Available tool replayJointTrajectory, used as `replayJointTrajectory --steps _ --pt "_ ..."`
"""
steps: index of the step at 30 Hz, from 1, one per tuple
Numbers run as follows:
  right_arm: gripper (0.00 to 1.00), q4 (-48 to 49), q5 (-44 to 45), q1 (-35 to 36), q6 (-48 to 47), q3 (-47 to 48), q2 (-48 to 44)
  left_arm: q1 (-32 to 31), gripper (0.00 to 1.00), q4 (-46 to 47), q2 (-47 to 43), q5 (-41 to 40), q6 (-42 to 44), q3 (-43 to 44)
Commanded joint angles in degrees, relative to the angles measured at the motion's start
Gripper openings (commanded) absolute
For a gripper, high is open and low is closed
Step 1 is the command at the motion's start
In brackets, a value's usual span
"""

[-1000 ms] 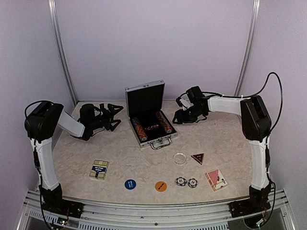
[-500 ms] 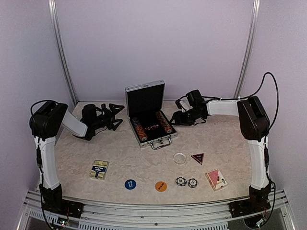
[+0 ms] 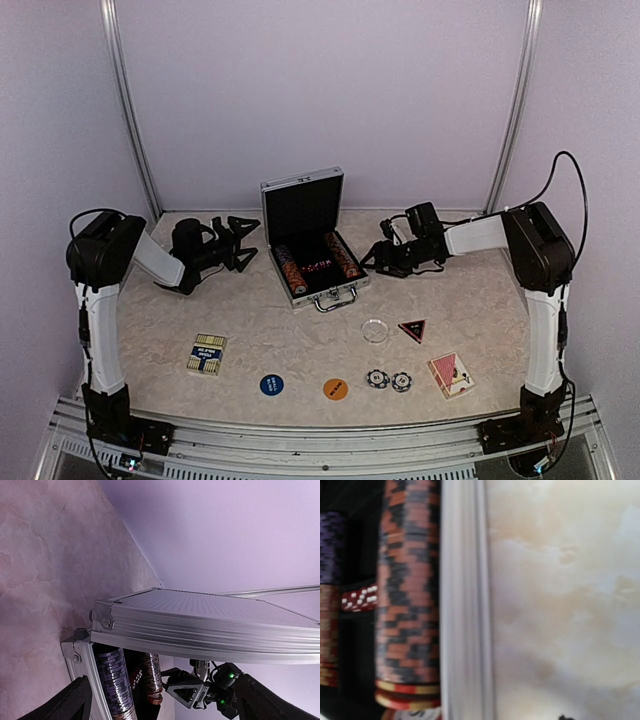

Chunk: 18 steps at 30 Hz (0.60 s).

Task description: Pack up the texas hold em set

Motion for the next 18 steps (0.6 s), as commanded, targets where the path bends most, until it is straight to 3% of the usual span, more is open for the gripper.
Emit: replayJointTrajectory --steps 1,10,18 --pt "0.66 2.6 -1.8 -0.1 1.3 -0.8 -4.1 -0.2 0.99 3.5 1.1 0.9 -0.6 -1.0" --pt "0.69 -10.7 8.7 2.6 -9.3 -0.4 -8.0 -0.4 0.99 5.6 -0.1 1.1 -1.4 -3.6" --pt "0.7 -16.5 16.5 5.8 -13.3 2.3 -5.6 -0.9 0.99 5.6 -0.4 1.2 -1.8 -3.7"
